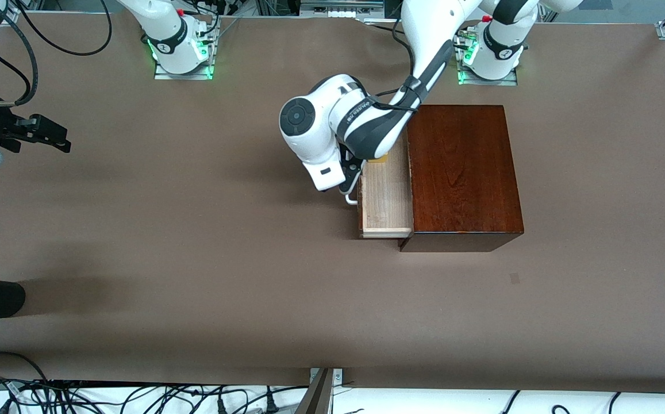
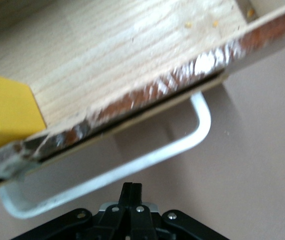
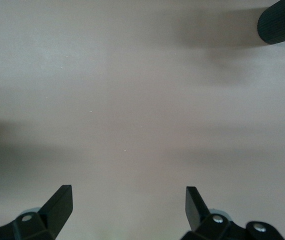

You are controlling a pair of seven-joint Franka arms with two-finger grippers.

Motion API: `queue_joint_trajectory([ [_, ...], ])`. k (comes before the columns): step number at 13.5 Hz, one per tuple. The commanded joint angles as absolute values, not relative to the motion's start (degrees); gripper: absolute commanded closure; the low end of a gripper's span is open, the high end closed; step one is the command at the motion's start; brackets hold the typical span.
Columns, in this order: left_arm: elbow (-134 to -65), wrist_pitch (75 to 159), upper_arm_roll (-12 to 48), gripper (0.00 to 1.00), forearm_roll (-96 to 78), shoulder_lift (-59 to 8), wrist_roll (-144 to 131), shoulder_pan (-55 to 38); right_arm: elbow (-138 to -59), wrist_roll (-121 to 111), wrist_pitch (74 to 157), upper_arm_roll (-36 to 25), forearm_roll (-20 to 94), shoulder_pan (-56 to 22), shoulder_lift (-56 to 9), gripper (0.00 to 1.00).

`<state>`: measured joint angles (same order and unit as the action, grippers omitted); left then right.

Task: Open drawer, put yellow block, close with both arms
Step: 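Push the drawer shut into the box with the left gripper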

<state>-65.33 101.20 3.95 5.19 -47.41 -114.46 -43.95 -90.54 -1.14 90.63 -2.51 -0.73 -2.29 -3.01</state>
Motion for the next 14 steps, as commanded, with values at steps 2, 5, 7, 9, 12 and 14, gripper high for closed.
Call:
queue_joint_trajectory([
  [2,-63.7,100.5,3.0,1.0,7.0,-48.3,-115.4,-43.2,-90.1,-1.9,90.6,-1.6,-0.5,-1.2,-2.9,0.0],
  [5,-63.8,99.6,2.5,1.0,7.1,-47.9,-115.1,-42.5,-90.1,-1.9,90.7,-1.6,-0.5,-1.2,-2.9,0.0],
  [7,-63.9,97.7,2.5,1.0,7.3,-47.6,-114.8,-42.0,-90.1,-1.9,90.7,-1.6,-0.5,-1.2,-2.8,0.0],
  [9,-65.0,96.8,2.5,1.0,7.4,-46.9,-114.7,-41.7,-90.1,-1.9,90.6,-1.6,-0.5,-1.2,-2.8,0.0],
  [12,-65.5,93.9,2.4,1.0,7.5,-46.2,-114.0,-41.0,-90.1,-1.9,90.6,-1.6,-0.5,-1.2,-2.8,0.0],
  [14,-65.9,92.6,2.5,1.0,7.4,-45.5,-111.7,-39.8,-90.1,-1.8,90.6,-1.6,-0.5,-1.2,-2.8,0.0],
])
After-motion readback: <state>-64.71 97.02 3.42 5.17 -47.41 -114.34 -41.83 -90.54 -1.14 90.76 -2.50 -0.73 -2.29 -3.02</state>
